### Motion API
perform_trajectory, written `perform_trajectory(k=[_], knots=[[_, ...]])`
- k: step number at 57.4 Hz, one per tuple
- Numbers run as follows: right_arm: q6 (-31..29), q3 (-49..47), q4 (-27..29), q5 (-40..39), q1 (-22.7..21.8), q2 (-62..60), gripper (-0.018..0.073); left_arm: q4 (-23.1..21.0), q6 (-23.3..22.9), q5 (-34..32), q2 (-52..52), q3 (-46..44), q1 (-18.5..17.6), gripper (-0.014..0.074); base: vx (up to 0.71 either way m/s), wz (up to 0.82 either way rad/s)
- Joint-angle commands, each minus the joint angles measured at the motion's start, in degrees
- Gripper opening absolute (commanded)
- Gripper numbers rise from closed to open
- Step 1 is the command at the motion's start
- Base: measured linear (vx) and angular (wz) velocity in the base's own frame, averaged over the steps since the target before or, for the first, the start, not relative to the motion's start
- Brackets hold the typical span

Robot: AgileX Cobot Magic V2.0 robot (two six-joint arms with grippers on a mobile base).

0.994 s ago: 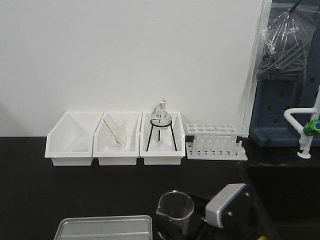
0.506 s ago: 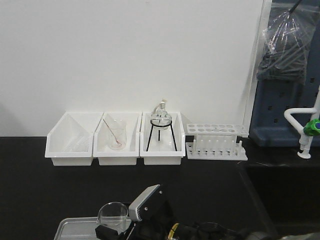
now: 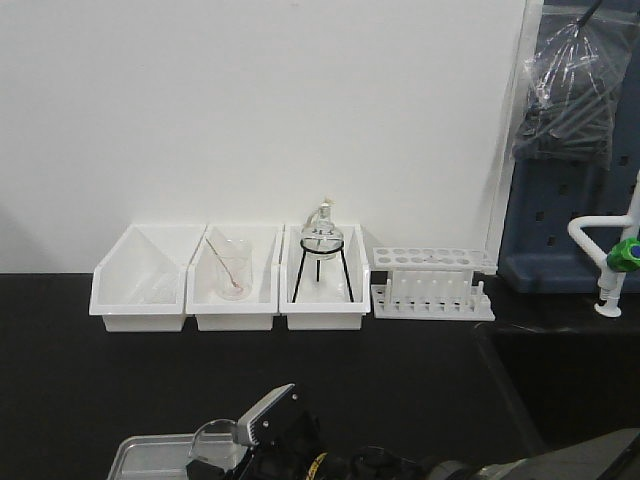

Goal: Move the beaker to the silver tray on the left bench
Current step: 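Move the right gripper over the silver tray with the beaker, then lower the beaker onto the silver tray and open the right gripper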

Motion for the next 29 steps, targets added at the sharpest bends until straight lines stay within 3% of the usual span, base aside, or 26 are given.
perform_trajectory(k=[1,11,29], knots=[[-0.48,-1.67,1.11,-4.35,-0.08,-2.77,0.0029,-0.43,-0.32,-4.42,-0.89,1.59,-0.28,0.0001,0.0,0.0],[-0.48,-1.67,1.04,-4.37,-0.08,-2.49,0.0146,-0.43,-0.32,-4.42,-0.89,1.59,-0.28,0.0001,0.0,0.0],[-0.48,-1.67,1.04,-4.6,-0.08,-2.49,0.0499,-0.43,-0.32,-4.42,-0.89,1.59,-0.28,0.0001,0.0,0.0]])
